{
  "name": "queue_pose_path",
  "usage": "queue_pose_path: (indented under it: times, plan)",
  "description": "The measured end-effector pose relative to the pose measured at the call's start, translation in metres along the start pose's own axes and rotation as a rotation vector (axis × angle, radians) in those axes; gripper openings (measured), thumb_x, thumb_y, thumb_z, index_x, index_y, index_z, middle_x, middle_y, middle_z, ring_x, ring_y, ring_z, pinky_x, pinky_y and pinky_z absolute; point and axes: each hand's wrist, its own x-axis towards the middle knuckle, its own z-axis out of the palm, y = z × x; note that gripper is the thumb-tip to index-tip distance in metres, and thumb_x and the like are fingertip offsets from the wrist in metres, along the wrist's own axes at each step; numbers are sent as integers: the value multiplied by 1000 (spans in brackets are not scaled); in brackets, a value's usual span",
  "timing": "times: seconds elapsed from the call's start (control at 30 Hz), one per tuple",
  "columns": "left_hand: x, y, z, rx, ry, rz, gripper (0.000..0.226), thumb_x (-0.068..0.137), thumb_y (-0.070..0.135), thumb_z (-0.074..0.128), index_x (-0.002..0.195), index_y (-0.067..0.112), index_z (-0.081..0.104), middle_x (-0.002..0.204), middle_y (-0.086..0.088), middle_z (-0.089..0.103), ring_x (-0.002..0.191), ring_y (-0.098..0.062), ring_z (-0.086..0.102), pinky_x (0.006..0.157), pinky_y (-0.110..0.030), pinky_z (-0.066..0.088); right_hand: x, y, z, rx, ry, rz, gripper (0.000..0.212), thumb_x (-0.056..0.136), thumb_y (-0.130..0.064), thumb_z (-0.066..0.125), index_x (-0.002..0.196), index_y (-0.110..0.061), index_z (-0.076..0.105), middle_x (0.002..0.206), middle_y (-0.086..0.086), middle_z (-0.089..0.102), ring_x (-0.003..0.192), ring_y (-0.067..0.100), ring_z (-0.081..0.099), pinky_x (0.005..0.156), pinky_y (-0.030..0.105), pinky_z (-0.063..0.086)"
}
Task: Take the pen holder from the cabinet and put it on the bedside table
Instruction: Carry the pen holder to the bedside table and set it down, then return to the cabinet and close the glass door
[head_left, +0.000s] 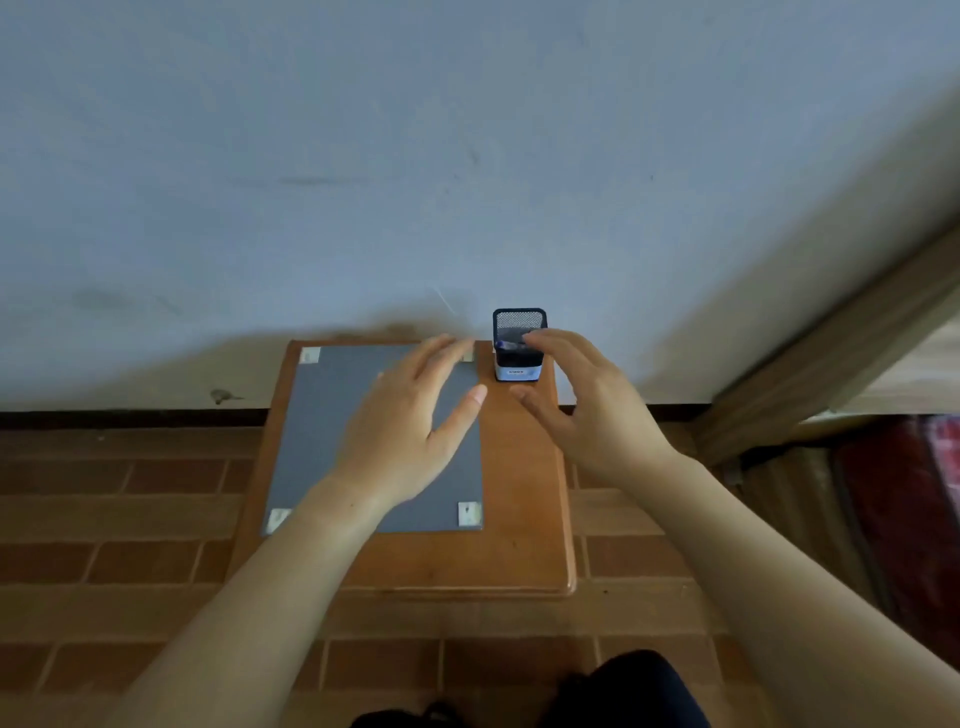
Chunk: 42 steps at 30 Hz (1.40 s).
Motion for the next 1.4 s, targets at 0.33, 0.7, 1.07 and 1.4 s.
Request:
queue_pose_path:
  times: [0.33, 0.7, 1.07, 1.4]
  plan:
    - [-53, 148, -168, -74, 18, -12, 53, 89, 55, 29, 138, 33, 31, 145, 8, 35, 134, -7, 27, 108, -40, 29, -37, -176, -156, 18, -17, 65, 45, 86, -26, 61, 126, -10, 49, 134, 2, 46, 105, -13, 34, 82, -8, 22]
    - [-77, 219, -198, -72, 51, 120, 59, 84, 63, 26, 137, 36, 32, 146, 8, 33, 135, -8, 25, 109, -41, 26, -80, -209, -223, -29, 94, 74, 49, 87, -37, 56, 131, -17, 45, 138, -4, 42, 121, 1, 36, 88, -6, 19]
    - [-114, 239, -205, 28, 214, -58, 52, 86, 62, 26, 132, 41, 37, 144, 15, 31, 132, -1, 25, 104, -29, 26, -77, -217, -238, 49, -81, -111, 52, 86, -42, 54, 132, -21, 42, 141, -5, 37, 125, 8, 37, 96, 8, 28]
    - [-215, 230, -229, 95, 468, -425, 51, 88, 59, 26, 135, 40, 35, 144, 14, 33, 132, 0, 25, 108, -42, 27, -68, -271, -190, 144, -419, -430, 55, 86, -49, 47, 133, -23, 38, 137, -6, 41, 123, 10, 38, 95, 19, 30]
